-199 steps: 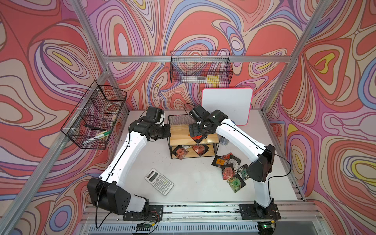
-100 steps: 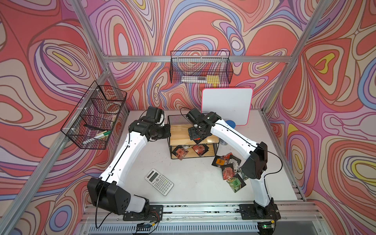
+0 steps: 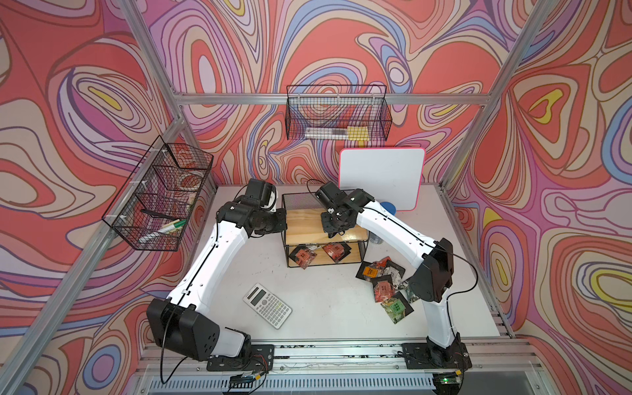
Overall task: Remove the tea bags from the shelf
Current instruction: Pick up the tea bag from the shelf.
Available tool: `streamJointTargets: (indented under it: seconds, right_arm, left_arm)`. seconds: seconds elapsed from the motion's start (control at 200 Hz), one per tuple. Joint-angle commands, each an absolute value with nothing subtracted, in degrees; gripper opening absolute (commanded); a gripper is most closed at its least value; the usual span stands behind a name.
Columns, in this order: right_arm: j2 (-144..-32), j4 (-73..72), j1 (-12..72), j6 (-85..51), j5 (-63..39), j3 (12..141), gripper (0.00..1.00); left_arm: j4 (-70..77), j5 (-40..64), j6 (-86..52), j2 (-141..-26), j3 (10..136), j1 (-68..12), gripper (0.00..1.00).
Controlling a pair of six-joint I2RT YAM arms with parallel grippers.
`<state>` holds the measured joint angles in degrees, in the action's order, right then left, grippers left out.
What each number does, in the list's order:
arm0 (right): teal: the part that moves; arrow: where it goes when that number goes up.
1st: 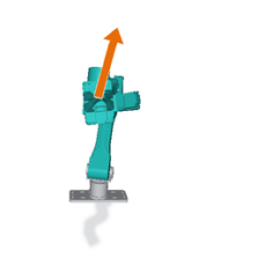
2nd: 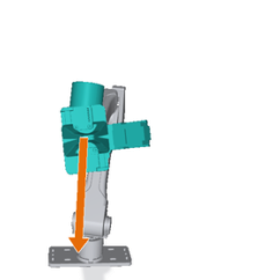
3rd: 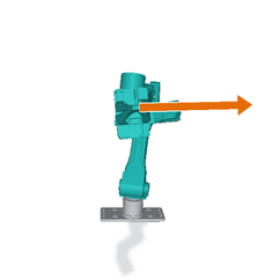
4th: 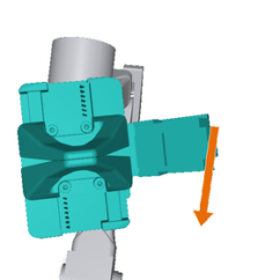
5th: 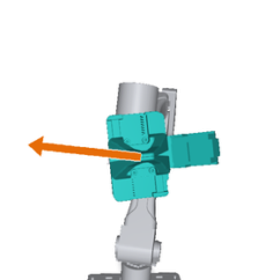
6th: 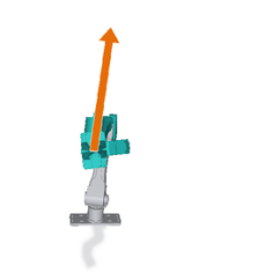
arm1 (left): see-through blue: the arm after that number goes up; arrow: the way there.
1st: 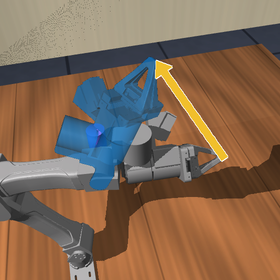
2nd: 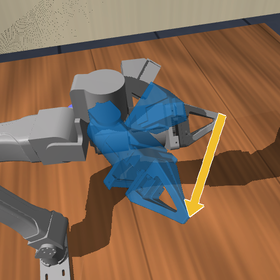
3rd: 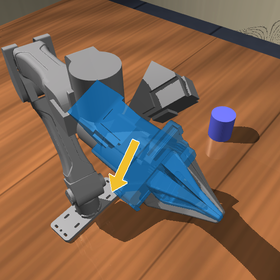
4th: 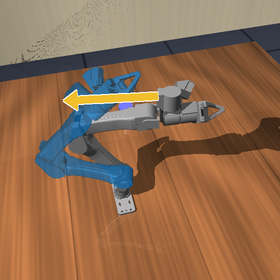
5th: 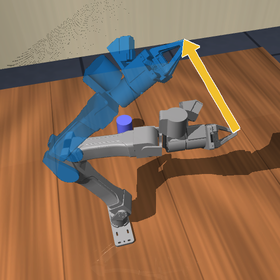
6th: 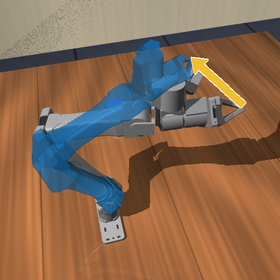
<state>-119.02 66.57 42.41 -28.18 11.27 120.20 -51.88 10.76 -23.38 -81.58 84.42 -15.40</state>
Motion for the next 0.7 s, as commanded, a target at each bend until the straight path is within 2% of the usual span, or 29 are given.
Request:
streamJointTargets:
  seconds: [0.0, 0.105, 0.325, 0.696]
  right_arm:
    - [-120.9, 70.5, 42.0, -27.7, 11.2, 121.3, 0.17]
    - [-120.2, 69.1, 42.0, -27.1, 10.9, 122.8, 0.11]
    - [-116.2, 64.4, 42.1, -26.4, 11.3, 122.4, 0.07]
    - [-96.8, 48.7, 41.4, -28.9, 21.6, 108.0, 0.05]
  left_arm:
    - [-52.6, 10.6, -23.4, -81.7, 86.1, -15.4, 0.0]
    - [-52.6, 10.6, -23.3, -81.7, 86.1, -15.3, 0.0]
    - [-52.7, 10.4, -23.2, -81.7, 86.2, -15.4, 0.0]
    - [-52.8, 10.4, -23.1, -81.7, 86.0, -15.4, 0.0]
